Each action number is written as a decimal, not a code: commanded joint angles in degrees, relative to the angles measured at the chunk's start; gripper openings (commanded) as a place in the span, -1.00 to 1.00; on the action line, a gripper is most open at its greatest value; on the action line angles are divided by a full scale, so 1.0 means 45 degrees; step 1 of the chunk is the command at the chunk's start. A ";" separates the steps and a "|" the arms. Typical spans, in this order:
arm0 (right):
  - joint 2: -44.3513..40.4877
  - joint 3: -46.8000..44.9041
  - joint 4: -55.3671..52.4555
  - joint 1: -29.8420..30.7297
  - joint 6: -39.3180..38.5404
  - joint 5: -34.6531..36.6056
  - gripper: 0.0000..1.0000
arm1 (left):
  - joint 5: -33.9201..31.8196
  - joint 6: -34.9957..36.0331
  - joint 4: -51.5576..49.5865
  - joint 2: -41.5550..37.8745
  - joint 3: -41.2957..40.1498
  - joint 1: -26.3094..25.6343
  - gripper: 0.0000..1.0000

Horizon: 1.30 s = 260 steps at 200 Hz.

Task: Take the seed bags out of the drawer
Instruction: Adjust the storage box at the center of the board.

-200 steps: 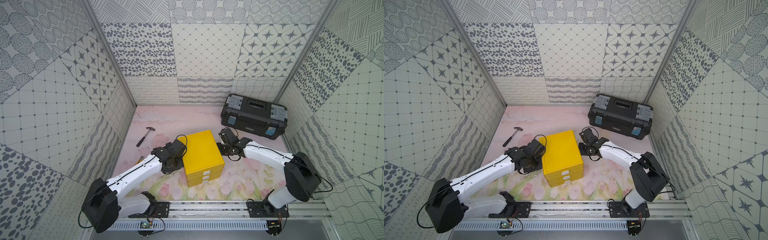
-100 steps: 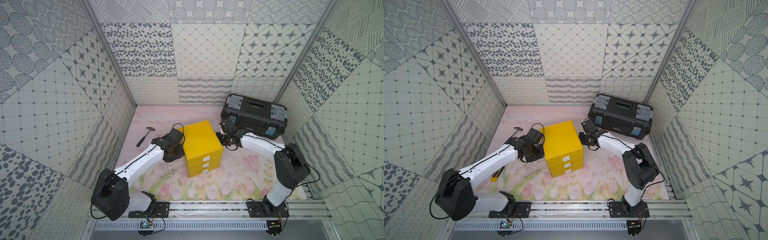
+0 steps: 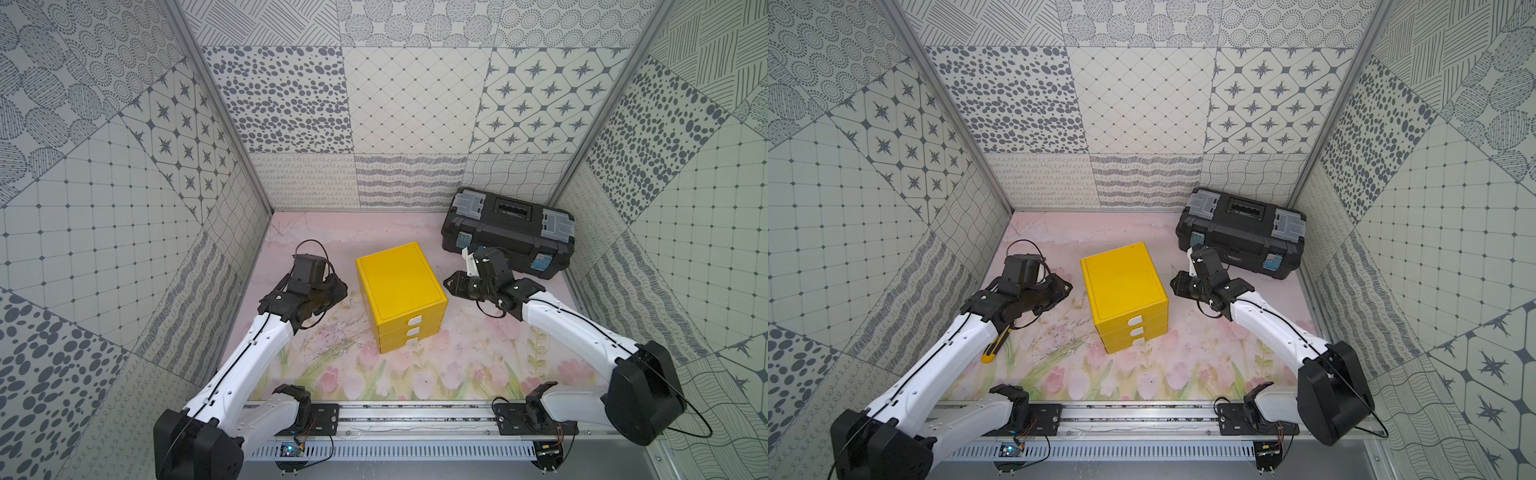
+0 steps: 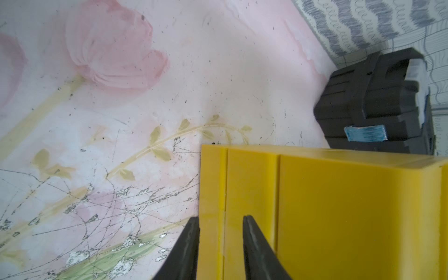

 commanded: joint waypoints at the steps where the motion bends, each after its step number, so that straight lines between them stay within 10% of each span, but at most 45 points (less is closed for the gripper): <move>1: -0.1890 -0.1186 -0.0728 0.0022 0.0108 0.0134 -0.38 | 0.1012 0.0716 0.0301 0.0178 0.0919 0.1140 -0.32; 74: -0.5612 -0.3781 -0.1448 0.2090 0.1147 -0.1263 -0.67 | 0.3418 0.0858 0.2278 0.3788 0.3071 0.2178 -0.40; 260: -0.1461 -0.1846 0.0238 0.2249 0.0144 -0.0480 -0.70 | 0.5926 0.2007 0.3246 0.3814 0.1284 0.0802 -0.47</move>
